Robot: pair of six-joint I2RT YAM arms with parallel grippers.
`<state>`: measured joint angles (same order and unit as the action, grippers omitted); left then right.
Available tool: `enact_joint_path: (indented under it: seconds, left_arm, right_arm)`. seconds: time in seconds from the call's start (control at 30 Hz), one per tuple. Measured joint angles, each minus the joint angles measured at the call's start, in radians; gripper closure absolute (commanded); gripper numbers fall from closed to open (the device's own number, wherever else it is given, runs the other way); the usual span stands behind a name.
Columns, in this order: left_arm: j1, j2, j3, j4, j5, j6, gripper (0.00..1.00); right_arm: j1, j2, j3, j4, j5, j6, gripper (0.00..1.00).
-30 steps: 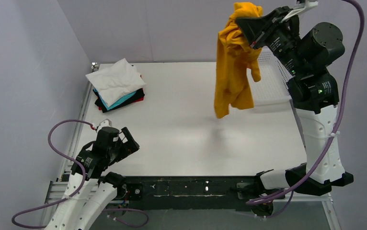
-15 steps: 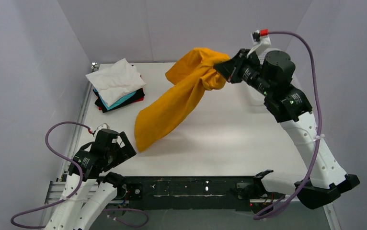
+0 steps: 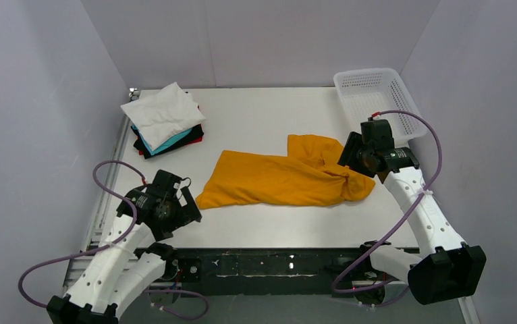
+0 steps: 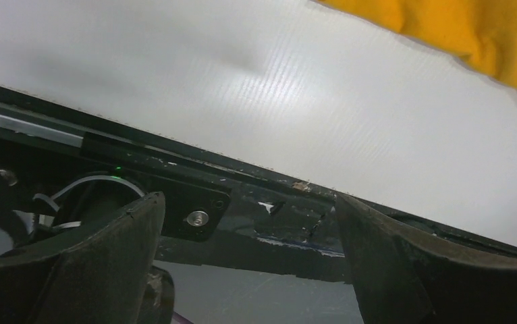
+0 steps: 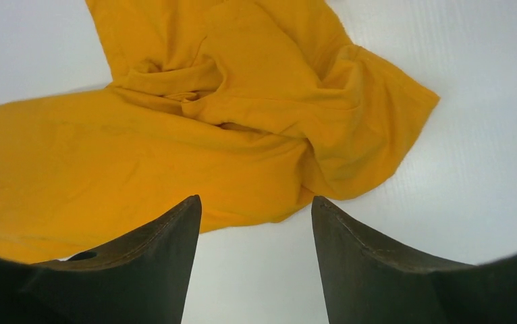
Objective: Fold and stack the t-shirts
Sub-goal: Move the tshirt to the center of the board, then flatten out the tshirt
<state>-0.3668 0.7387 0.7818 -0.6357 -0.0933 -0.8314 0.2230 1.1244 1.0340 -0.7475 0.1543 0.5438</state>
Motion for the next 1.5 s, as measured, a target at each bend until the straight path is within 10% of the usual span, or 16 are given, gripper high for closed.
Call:
enact_joint_path:
  seconds: [0.37,1.0,1.33,1.5]
  left_arm:
    - [0.0,0.312,0.004,0.199,0.06,0.015,0.02]
    - [0.039,1.326,0.841,0.352,0.073,0.208,0.02]
    - [0.036,1.508,1.041,0.348,0.092,0.253,0.02]
    - [0.021,1.487,0.996,0.37,0.094,0.275,0.39]
  right_arm:
    - [0.0,-0.116,-0.111,0.063,0.025,-0.109,0.31]
    - [-0.162,0.066,-0.181,0.267,-0.065,-0.05,0.32]
    - [-0.171,0.072,-0.179,0.299,-0.095,-0.054,0.32]
    - [-0.171,0.068,-0.179,0.308,-0.102,-0.055,0.32]
